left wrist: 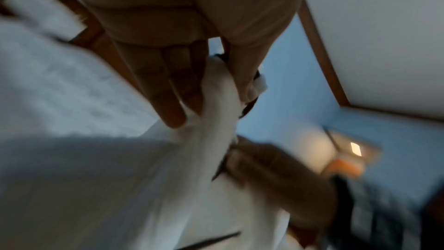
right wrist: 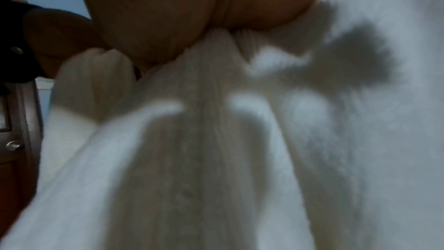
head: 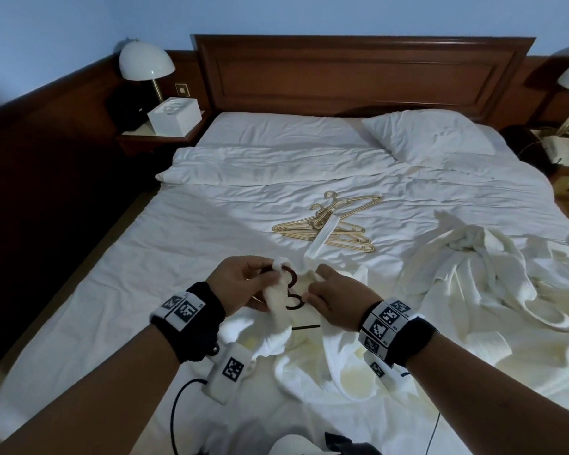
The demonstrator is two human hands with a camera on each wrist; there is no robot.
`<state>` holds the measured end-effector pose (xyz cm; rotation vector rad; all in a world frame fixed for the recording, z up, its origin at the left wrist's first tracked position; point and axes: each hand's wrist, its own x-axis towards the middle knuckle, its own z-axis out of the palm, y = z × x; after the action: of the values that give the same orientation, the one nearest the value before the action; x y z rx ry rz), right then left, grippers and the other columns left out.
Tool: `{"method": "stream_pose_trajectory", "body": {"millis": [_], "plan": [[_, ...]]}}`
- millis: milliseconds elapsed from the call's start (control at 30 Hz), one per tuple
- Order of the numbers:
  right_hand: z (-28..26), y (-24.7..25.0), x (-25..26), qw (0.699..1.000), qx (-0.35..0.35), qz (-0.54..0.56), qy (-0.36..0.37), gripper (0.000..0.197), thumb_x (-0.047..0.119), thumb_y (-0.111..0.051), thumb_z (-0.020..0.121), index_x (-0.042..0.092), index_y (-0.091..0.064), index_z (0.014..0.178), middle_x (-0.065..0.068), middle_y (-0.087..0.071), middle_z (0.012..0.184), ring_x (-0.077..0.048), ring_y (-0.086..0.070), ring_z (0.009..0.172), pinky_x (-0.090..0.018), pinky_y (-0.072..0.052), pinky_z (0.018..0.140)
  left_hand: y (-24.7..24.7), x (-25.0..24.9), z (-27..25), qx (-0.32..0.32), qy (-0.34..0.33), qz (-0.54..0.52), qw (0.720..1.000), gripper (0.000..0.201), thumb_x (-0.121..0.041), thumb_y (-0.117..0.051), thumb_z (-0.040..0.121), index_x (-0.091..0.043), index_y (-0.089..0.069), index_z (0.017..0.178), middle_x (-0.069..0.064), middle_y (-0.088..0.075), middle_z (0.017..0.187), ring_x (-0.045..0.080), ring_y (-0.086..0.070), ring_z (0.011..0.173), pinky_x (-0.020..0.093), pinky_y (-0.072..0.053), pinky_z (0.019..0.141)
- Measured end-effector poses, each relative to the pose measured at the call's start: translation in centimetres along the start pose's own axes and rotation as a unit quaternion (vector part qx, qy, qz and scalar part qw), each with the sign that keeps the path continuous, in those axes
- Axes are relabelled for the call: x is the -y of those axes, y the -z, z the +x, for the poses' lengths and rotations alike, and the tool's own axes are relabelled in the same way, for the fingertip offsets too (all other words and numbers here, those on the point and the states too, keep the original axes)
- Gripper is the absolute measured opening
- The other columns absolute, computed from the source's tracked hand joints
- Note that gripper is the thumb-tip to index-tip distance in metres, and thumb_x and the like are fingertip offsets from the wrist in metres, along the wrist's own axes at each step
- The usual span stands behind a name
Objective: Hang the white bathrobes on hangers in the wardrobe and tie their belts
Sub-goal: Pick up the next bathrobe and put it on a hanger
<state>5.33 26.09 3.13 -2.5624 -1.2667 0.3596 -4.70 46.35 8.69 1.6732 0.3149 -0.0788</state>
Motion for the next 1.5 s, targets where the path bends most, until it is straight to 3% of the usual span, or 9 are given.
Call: {"method": "stream_pose_trajectory", "body": {"millis": [167, 300, 400, 467, 567, 833, 1133, 1333, 1500], "plan": [[0.3, 0.4, 0.0, 0.999, -0.007, -0.003, 0.032, 0.041, 0.046, -0.041, 0.099, 0.013, -0.064, 0.093, -0.006, -0.042, 0.113, -0.025, -0.052, 0.067, -0.038, -0.049, 0.070, -0.6, 0.7, 0.1, -0.037, -0.208, 0.341, 0.916, 0.032, -0.027, -0.072, 0.077, -0.033, -0.058, 0.104, -0.012, -0.061, 0.090, 0.006, -0.059, 0.081, 0.024, -0.047, 0.080], [-0.3, 1.1, -1.9, 0.986, -0.142, 0.061, 0.055, 0.060, 0.062, -0.026, 0.094, 0.013, -0.059, 0.084, -0.001, -0.041, 0.098, -0.025, -0.053, 0.065, -0.037, -0.050, 0.065, -0.8, 1.8, -1.1, -0.047, -0.164, 0.283, 0.944, 0.079, -0.020, -0.082, 0.070, -0.028, -0.021, 0.119, 0.005, -0.058, 0.078, 0.022, -0.058, 0.064, 0.029, -0.052, 0.064], [-1.2, 2.3, -2.6, 0.982, -0.156, 0.055, 0.089, 0.054, 0.058, -0.027, 0.096, 0.015, -0.056, 0.082, 0.004, -0.035, 0.097, -0.025, -0.053, 0.066, -0.035, -0.050, 0.065, 0.6, 1.9, -1.7, -0.093, -0.149, 0.072, 0.982, 0.037, -0.022, -0.065, 0.087, -0.018, -0.046, 0.118, 0.003, -0.063, 0.083, 0.026, -0.063, 0.079, 0.037, -0.057, 0.070], [-2.0, 3.0, -2.7, 0.978, -0.173, 0.057, 0.105, 0.048, 0.052, -0.032, 0.098, 0.014, -0.055, 0.080, 0.005, -0.033, 0.095, -0.025, -0.052, 0.065, -0.033, -0.048, 0.062, 1.8, 1.7, -1.3, -0.136, -0.215, 0.184, 0.950, 0.031, -0.038, -0.050, 0.089, -0.021, -0.057, 0.114, -0.006, -0.064, 0.100, 0.017, -0.060, 0.095, 0.034, -0.052, 0.082], [-2.8, 4.3, -2.8, 0.971, -0.185, 0.059, 0.137, 0.042, 0.044, -0.040, 0.098, 0.011, -0.055, 0.079, 0.005, -0.031, 0.094, -0.026, -0.049, 0.062, -0.031, -0.046, 0.059, 0.9, 1.5, -1.3, 0.030, -0.178, 0.496, 0.849, 0.062, -0.074, -0.024, 0.082, -0.027, -0.059, 0.100, -0.007, -0.063, 0.097, 0.013, -0.059, 0.089, 0.031, -0.046, 0.080], [-2.2, 9.3, -3.4, 0.972, -0.170, -0.006, 0.160, 0.027, 0.003, -0.054, 0.084, 0.027, -0.057, 0.096, 0.001, -0.047, 0.098, -0.019, -0.050, 0.085, -0.032, -0.048, 0.066, 1.2, -1.9, -3.4, -0.156, -0.089, 0.458, 0.870, 0.044, -0.061, -0.029, 0.088, -0.022, -0.035, 0.070, -0.002, -0.051, 0.060, 0.016, -0.051, 0.056, 0.028, -0.038, 0.053], [2.4, 11.9, 16.8, 0.924, -0.023, 0.190, 0.330, 0.034, 0.005, -0.053, 0.091, 0.028, -0.050, 0.116, 0.009, -0.042, 0.119, -0.008, -0.055, 0.102, -0.024, -0.051, 0.081, 12.6, -8.3, -15.9, -0.407, -0.117, 0.462, 0.779, 0.034, -0.042, -0.044, 0.096, -0.020, -0.045, 0.070, -0.004, -0.048, 0.056, 0.013, -0.047, 0.048, 0.028, -0.037, 0.046], [8.1, 19.1, 37.1, 0.862, -0.324, 0.072, 0.384, 0.044, 0.046, -0.058, 0.086, 0.020, -0.048, 0.120, -0.002, -0.048, 0.121, -0.022, -0.045, 0.106, -0.043, -0.040, 0.089, 25.6, -14.4, -35.3, -0.539, -0.143, 0.554, 0.617, 0.038, -0.050, -0.037, 0.093, -0.021, -0.042, 0.069, -0.007, -0.044, 0.052, 0.005, -0.039, 0.046, 0.022, -0.025, 0.047], [6.4, 18.4, 60.9, 0.836, -0.204, 0.081, 0.503, 0.033, 0.062, -0.040, 0.091, 0.031, -0.049, 0.097, 0.011, -0.058, 0.083, -0.015, -0.056, 0.077, -0.036, -0.046, 0.069, 32.5, -15.8, -54.6, -0.578, -0.106, 0.569, 0.576, 0.039, -0.052, -0.033, 0.091, -0.022, -0.042, 0.067, -0.004, -0.046, 0.055, 0.012, -0.046, 0.052, 0.019, -0.030, 0.049]]}}
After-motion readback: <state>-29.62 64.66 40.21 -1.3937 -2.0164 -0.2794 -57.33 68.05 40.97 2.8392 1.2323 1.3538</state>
